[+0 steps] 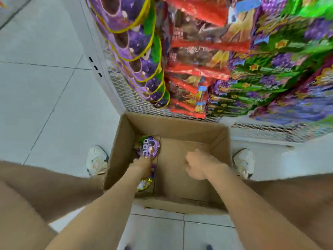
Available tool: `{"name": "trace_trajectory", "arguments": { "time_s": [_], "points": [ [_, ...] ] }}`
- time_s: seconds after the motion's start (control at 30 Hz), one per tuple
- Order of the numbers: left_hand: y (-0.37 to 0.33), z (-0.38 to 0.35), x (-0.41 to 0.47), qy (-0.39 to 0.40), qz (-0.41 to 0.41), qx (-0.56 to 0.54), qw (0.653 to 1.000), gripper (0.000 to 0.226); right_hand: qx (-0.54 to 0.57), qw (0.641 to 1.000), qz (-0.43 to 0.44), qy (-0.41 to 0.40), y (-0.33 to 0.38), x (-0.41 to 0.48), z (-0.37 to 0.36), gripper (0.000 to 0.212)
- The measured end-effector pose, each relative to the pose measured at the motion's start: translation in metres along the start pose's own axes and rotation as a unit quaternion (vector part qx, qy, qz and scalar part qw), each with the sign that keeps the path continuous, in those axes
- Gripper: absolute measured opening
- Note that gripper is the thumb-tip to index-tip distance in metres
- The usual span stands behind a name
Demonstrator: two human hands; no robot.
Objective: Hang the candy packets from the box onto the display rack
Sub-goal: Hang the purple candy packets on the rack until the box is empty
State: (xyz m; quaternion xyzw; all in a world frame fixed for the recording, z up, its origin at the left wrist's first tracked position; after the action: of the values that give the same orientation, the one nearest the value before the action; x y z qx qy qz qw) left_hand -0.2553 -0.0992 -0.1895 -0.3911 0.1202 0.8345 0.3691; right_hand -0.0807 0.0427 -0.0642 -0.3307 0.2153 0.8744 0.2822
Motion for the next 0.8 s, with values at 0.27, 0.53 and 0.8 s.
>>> {"name": "trace_trajectory", "arguments": {
  "time_s": [0.27, 0.53, 0.8],
  "points": [
    [0.007, -0.057, 0.038, 0.018, 0.119, -0.027, 0.992, 0.126, 0.084, 0.994, -0.041, 0.061, -0.009, 0.039, -0.056, 0.014],
    [-0.005, -0.045, 0.015, -0.056, 0.127, -0.061, 0.989, 0.055, 0.123, 0.99, -0.04, 0.053, 0.001, 0.043, -0.055, 0.032],
    [-0.031, 0.043, -0.021, 0.094, -0.004, -0.165, 0.982, 0.034, 0.221, 0.975, -0.032, 0.012, -0.008, 0.025, -0.04, 0.042]
  ]
}}
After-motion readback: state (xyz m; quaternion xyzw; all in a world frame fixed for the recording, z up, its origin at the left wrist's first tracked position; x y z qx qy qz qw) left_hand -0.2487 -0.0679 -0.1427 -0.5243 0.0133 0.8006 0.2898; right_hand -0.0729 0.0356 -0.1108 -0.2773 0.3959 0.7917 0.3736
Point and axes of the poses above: each hand's wrist, its own x-axis towards the middle knuckle, its own z-axis out of the back of the hand, y = z × x, the point moved 3 cm from there along x, towards the middle knuckle, and after that the axes turned 1 degree about x, right-handed, at the moved point
